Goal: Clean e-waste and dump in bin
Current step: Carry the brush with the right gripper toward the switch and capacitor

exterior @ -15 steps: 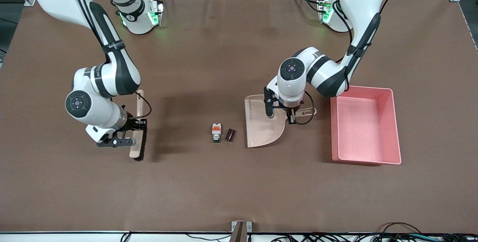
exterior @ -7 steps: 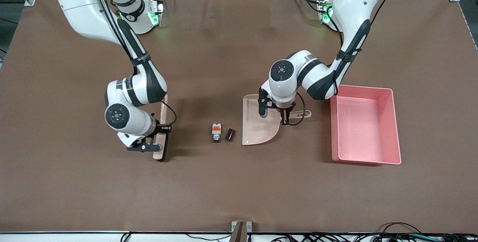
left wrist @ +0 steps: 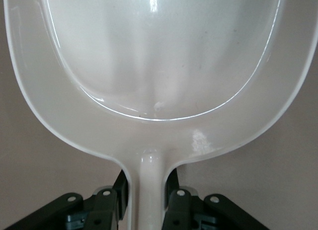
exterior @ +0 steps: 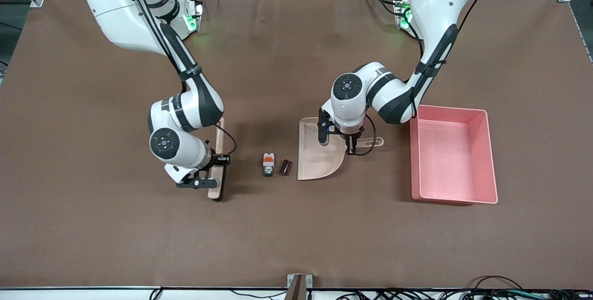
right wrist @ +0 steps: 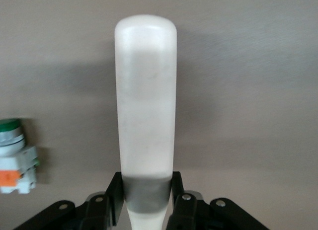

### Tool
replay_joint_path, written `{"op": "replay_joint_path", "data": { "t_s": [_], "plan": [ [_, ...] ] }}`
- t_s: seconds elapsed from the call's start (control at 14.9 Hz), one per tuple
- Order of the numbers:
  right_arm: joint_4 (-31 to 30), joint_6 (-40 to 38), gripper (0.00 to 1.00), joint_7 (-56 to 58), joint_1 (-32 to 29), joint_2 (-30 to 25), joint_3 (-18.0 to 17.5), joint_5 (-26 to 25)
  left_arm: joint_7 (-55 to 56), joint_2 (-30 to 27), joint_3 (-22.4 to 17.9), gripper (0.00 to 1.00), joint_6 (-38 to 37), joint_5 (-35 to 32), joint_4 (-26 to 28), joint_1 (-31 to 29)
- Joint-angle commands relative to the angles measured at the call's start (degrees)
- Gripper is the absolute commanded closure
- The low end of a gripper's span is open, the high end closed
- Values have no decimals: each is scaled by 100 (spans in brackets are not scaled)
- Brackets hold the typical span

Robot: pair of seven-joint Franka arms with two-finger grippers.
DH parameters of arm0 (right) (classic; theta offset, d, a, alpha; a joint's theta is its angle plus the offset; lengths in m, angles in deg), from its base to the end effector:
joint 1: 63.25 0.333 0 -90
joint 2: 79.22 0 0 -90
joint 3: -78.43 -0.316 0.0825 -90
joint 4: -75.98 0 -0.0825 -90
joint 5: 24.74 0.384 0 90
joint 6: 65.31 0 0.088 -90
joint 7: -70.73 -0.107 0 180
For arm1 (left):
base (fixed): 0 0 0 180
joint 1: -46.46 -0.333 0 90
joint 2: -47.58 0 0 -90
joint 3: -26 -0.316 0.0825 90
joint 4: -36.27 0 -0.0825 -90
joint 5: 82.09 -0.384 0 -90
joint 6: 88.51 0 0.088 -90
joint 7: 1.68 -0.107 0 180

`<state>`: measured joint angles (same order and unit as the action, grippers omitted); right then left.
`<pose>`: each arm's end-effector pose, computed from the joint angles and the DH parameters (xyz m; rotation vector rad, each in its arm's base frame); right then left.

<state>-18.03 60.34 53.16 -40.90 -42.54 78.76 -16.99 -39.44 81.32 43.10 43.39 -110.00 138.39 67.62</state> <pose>0.6269 0.2592 0.2353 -3.0692 0.0078 0.1804 0.5295 -0.3858 0.2340 -2.0394 2.1324 0.0348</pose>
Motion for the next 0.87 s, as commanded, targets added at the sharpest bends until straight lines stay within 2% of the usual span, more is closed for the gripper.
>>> {"op": "replay_joint_path", "data": {
  "t_s": [0.0, 0.13, 0.8],
  "plan": [
    [85, -58, 99, -263, 261, 32, 37, 155, -12, 352, 12, 82, -138, -101, -543, 72],
    [85, -14, 99, -343, 419, 41, 37, 296, -13, 432, 3, 82, -182, -118, -667, 72],
    [269, 12, 99, -132, 692, 304, 11, 305, -21, 572, 3, 82, -305, -118, -905, 116]
  ]
}}
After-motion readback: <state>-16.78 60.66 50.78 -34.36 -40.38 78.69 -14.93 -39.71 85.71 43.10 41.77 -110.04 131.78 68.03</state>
